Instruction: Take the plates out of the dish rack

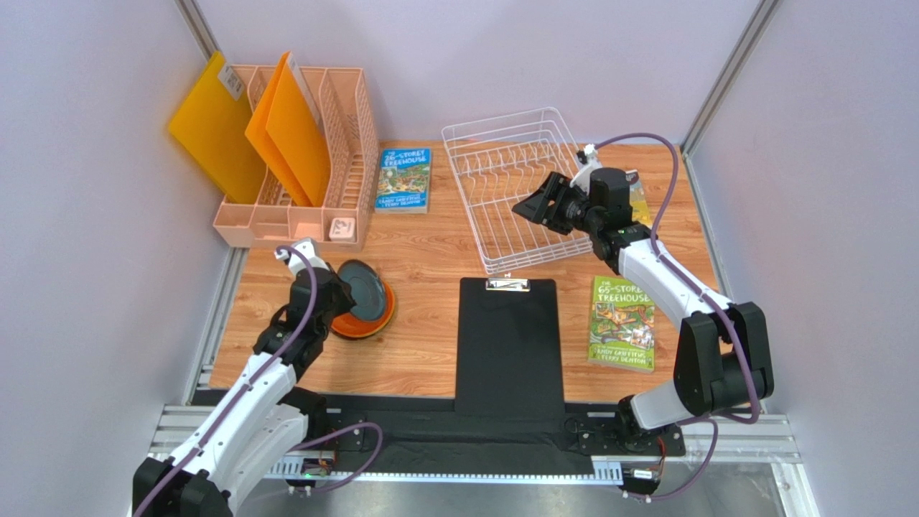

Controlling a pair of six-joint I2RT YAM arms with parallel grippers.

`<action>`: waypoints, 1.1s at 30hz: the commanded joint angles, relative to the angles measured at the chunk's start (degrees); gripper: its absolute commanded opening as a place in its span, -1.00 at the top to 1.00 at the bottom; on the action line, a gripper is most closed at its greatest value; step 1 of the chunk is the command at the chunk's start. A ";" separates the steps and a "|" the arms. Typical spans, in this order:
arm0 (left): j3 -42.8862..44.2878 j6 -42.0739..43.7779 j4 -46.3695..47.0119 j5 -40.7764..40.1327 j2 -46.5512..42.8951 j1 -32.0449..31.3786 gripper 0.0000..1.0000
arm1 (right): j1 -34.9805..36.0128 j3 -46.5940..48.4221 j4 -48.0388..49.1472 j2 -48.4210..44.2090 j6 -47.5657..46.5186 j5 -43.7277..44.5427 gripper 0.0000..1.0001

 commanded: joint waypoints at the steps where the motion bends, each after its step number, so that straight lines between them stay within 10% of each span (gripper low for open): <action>1: -0.52 -2.66 0.78 -0.11 -0.75 0.29 0.82 | -0.20 0.63 0.96 -0.09 -1.18 -0.27 -0.26; 9: -1.58 -3.01 -0.45 -0.72 -1.02 0.29 0.26 | -0.20 0.63 0.69 0.17 -1.45 -0.18 -0.25; 33: -2.28 -4.07 -5.29 -5.12 -0.05 0.29 -0.20 | -0.11 0.54 0.52 0.61 -1.89 -0.18 -0.26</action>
